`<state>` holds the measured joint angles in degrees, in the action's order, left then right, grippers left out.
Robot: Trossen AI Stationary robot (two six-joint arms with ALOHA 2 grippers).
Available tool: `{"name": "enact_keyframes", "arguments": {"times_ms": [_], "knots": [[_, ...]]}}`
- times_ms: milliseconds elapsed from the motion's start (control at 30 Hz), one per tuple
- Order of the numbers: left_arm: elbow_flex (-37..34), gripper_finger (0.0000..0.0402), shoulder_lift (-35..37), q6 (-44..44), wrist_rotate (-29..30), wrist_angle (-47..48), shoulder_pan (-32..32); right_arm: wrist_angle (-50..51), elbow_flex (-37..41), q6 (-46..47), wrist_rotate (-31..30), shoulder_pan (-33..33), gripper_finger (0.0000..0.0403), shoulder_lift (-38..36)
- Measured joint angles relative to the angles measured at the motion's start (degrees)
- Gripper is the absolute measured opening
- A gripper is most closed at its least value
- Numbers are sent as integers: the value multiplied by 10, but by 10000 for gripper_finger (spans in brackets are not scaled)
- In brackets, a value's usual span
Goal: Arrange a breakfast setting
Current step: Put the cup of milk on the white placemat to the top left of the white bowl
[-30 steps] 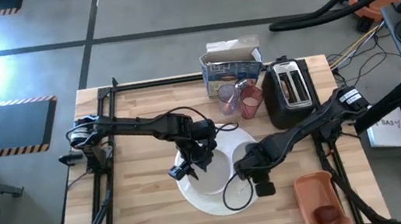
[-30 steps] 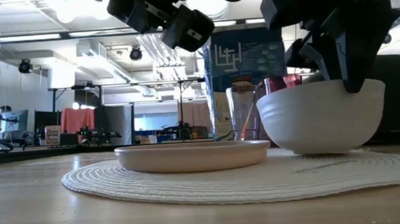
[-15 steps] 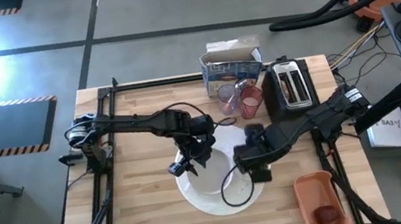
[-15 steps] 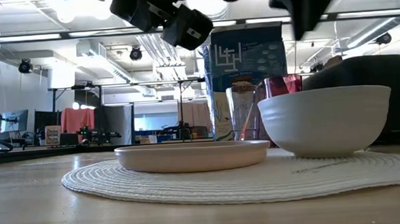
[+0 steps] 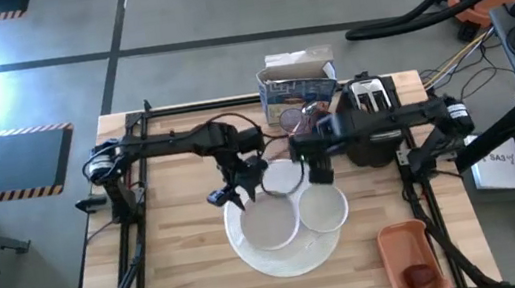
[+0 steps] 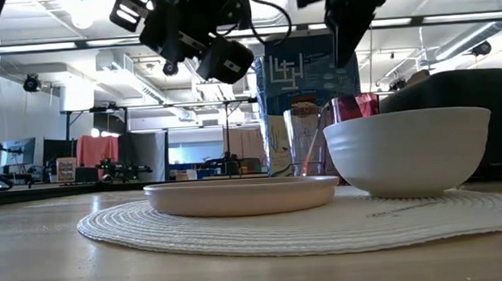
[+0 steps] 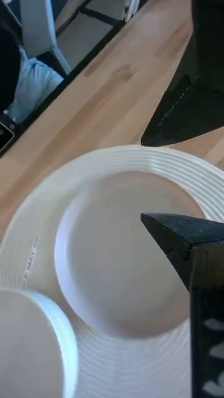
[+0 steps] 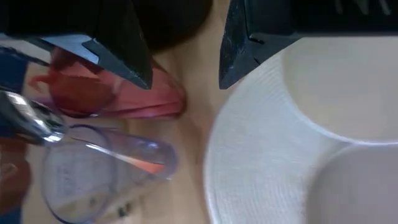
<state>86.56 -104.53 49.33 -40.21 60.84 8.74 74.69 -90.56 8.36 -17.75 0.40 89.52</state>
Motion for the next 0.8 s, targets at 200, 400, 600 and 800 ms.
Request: {"name": "enact_keyframes", "arguments": {"times_ms": [200, 400, 600, 800], "knots": [[0, 143, 0, -9, -6, -2, 9, 0, 0, -54, 4, -37, 176, 0], [0, 96, 6, -93, -12, -18, 11, 17, 0, -77, 33, -40, 173, -3], [-4, 55, 29, -160, -9, -45, 20, 33, 43, -76, 32, -42, 173, -43], [-110, 39, 117, -257, 15, -153, 34, -45, 138, -49, 31, -45, 173, -124]]}}
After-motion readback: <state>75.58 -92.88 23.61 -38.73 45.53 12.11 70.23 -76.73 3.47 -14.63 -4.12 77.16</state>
